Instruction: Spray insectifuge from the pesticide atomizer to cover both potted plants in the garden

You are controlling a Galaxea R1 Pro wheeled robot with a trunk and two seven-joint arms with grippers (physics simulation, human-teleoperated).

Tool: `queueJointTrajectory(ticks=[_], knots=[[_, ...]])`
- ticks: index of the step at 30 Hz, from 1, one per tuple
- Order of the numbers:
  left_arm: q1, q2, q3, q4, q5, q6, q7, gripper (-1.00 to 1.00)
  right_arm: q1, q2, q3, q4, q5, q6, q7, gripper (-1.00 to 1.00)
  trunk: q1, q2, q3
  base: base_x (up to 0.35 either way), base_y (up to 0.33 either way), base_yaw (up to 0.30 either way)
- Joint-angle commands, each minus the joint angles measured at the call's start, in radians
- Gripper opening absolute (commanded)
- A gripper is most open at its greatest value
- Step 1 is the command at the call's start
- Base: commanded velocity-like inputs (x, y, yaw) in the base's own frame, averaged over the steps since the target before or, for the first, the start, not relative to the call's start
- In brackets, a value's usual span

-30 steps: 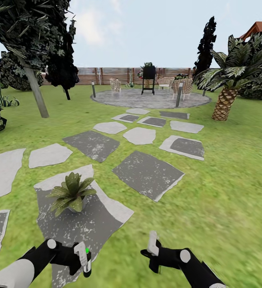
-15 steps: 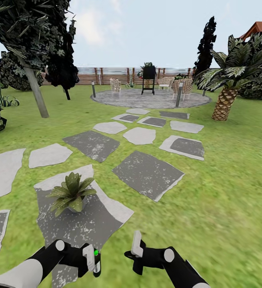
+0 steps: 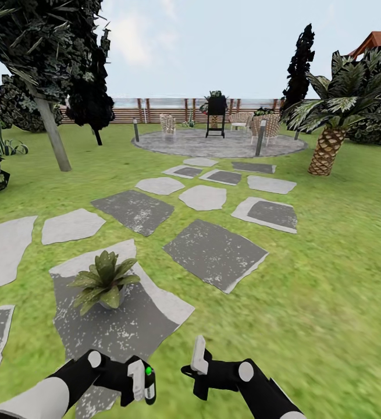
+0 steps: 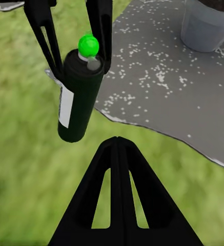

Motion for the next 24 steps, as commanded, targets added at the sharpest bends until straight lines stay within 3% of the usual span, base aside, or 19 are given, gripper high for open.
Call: queueJointTrajectory(ticks=[1,24], knots=[[0.003,-0.006,0.005,-0.002,-0.010,-0.004,-0.003,-1.00,0.000,0.000,-0.001,-0.001,0.009,-0.005,0.000,-1.00,0.000,0.000,-0.001,0.000,0.000,0.000],[0.008,-0.084,0.004,-0.015,-0.009,-0.024,-0.006,-1.00,0.000,0.000,-0.001,-0.001,0.009,-0.005,0.000,-1.00,0.000,0.000,-0.001,0.000,0.000,0.000]])
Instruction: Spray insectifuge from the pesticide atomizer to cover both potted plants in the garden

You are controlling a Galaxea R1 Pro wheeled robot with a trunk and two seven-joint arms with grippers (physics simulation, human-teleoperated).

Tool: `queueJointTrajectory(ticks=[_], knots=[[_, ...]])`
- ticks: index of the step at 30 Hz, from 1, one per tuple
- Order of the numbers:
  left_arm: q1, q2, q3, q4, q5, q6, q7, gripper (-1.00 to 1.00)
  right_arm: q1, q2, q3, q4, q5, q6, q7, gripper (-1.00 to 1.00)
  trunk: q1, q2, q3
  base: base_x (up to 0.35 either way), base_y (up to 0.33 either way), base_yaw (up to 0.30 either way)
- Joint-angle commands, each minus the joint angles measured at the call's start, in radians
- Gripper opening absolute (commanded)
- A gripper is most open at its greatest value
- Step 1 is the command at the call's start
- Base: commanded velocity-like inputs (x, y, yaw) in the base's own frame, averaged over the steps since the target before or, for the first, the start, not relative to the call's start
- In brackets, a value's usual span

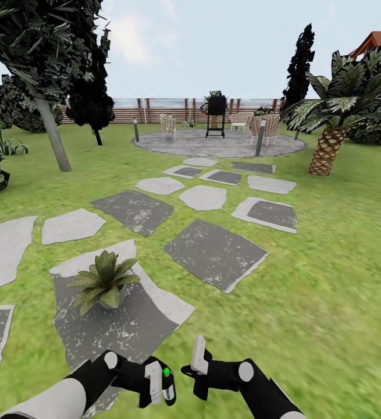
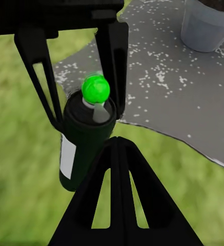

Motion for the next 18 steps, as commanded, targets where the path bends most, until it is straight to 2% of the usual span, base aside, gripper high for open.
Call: queueJointTrajectory(ticks=[1,12,18], knots=[[0.000,-0.003,0.005,-0.002,-0.010,-0.004,-0.002,-1.00,0.000,0.000,-0.001,-0.001,0.009,-0.005,0.000,-1.00,0.000,0.000,-0.001,0.000,0.000,0.000],[0.000,-0.020,0.005,-0.002,-0.010,-0.006,-0.004,-1.00,0.000,-0.001,-0.001,-0.001,0.009,-0.005,0.000,-1.00,0.000,0.000,-0.001,0.000,0.000,0.000],[0.000,-0.040,0.005,-0.003,-0.010,-0.005,-0.004,-1.00,0.000,-0.001,-0.001,-0.001,0.009,-0.005,0.000,-1.00,0.000,0.000,-0.001,0.000,0.000,0.000]])
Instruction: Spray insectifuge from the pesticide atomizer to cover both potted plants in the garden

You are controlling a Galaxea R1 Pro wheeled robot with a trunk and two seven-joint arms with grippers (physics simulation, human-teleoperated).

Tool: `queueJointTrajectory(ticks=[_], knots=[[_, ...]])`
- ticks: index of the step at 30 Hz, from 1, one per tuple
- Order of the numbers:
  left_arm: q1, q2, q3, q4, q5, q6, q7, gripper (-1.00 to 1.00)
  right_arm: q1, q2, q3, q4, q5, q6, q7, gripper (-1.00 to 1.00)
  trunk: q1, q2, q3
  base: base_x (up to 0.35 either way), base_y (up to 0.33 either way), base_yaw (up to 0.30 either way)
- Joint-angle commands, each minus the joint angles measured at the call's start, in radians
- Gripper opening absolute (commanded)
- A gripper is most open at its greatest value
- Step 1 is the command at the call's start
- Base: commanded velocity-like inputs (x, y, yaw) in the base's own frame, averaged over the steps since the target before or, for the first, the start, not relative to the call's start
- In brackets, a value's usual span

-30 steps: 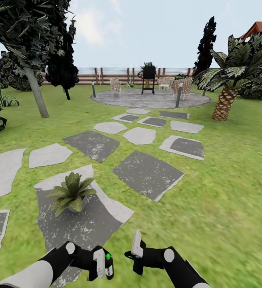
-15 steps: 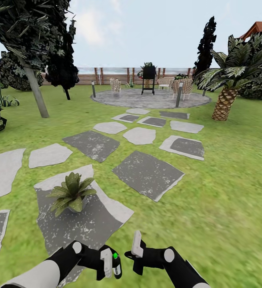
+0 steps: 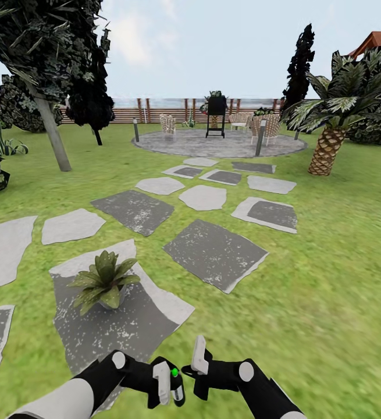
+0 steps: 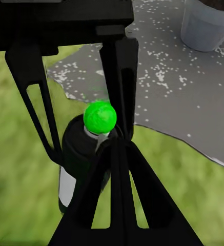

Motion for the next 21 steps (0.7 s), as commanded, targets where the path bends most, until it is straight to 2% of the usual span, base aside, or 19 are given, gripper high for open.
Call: queueJointTrajectory(ticks=[1,10,18,21], knots=[[0.000,-0.001,0.005,-0.001,-0.009,-0.004,-0.002,-1.00,0.000,0.000,-0.001,-0.001,0.009,-0.005,0.000,-1.00,0.000,0.000,-0.001,0.000,0.000,0.000],[0.000,-0.013,0.005,-0.002,-0.009,-0.004,-0.002,-1.00,0.000,0.000,-0.002,-0.001,0.009,-0.005,0.000,-1.00,0.000,0.000,-0.001,0.000,0.000,0.000],[0.000,-0.011,0.003,-0.002,-0.009,-0.004,-0.002,-1.00,0.000,0.000,-0.003,-0.001,0.009,-0.005,0.000,-1.00,0.000,0.000,-0.001,0.000,0.000,0.000],[0.000,-0.001,-0.001,-0.001,-0.011,-0.003,-0.001,-1.00,0.000,0.000,-0.003,-0.001,0.009,-0.005,0.000,-1.00,0.000,0.000,-0.001,0.000,0.000,0.000]])
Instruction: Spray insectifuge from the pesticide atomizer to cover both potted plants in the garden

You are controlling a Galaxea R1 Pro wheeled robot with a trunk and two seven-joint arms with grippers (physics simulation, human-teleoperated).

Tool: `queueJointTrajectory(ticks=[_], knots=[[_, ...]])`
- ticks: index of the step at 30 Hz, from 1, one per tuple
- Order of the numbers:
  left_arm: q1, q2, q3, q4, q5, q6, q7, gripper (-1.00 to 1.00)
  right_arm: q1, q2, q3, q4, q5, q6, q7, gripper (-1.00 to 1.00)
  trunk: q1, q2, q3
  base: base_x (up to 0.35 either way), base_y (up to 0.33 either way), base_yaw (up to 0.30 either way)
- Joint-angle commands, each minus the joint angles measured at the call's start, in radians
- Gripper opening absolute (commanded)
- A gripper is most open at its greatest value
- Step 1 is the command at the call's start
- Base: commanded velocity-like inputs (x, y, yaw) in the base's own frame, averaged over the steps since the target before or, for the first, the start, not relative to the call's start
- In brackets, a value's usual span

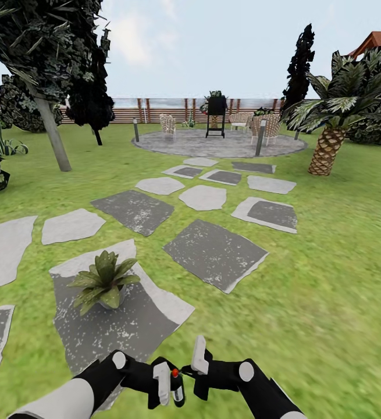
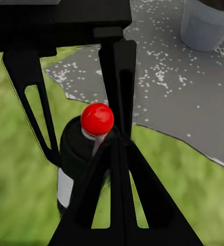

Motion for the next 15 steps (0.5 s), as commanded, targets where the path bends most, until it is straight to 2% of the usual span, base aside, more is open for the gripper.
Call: queueJointTrajectory(ticks=[1,2,9,10,11,14,15], knots=[[0.000,0.010,0.006,0.004,-0.011,-0.003,-0.002,-1.00,0.000,0.000,0.000,-0.001,0.009,-0.005,0.000,-1.00,0.000,0.000,-0.001,0.000,0.000,0.000],[0.000,0.019,0.006,0.006,-0.011,-0.003,-0.001,-1.00,0.000,0.000,-0.001,-0.001,0.009,-0.005,0.000,-1.00,0.000,0.000,-0.001,0.000,0.000,0.000],[0.016,0.167,0.005,0.012,-0.012,-0.003,-0.001,-1.00,0.000,-0.002,-0.001,0.000,0.009,-0.005,0.000,-1.00,0.000,0.000,-0.001,0.000,0.000,0.000],[0.020,0.179,0.005,0.013,-0.012,-0.002,-0.001,-1.00,0.000,-0.003,-0.001,0.001,0.009,-0.005,0.000,-1.00,0.000,0.000,-0.001,0.000,0.000,0.000],[0.030,0.198,0.006,0.012,-0.012,-0.002,-0.001,-1.00,0.000,-0.003,-0.001,0.002,0.009,-0.006,0.000,1.00,0.000,0.000,-0.001,0.000,0.000,0.000],[0.052,0.250,0.006,0.009,-0.012,-0.001,0.000,-1.00,0.000,-0.006,-0.001,0.004,0.009,-0.006,0.000,1.00,0.000,0.000,-0.001,0.000,0.000,0.000],[0.055,0.259,0.007,0.011,-0.012,0.000,0.003,-1.00,0.000,-0.006,-0.001,0.004,0.009,-0.007,-0.001,1.00,0.000,0.000,-0.001,0.000,0.000,0.000]])
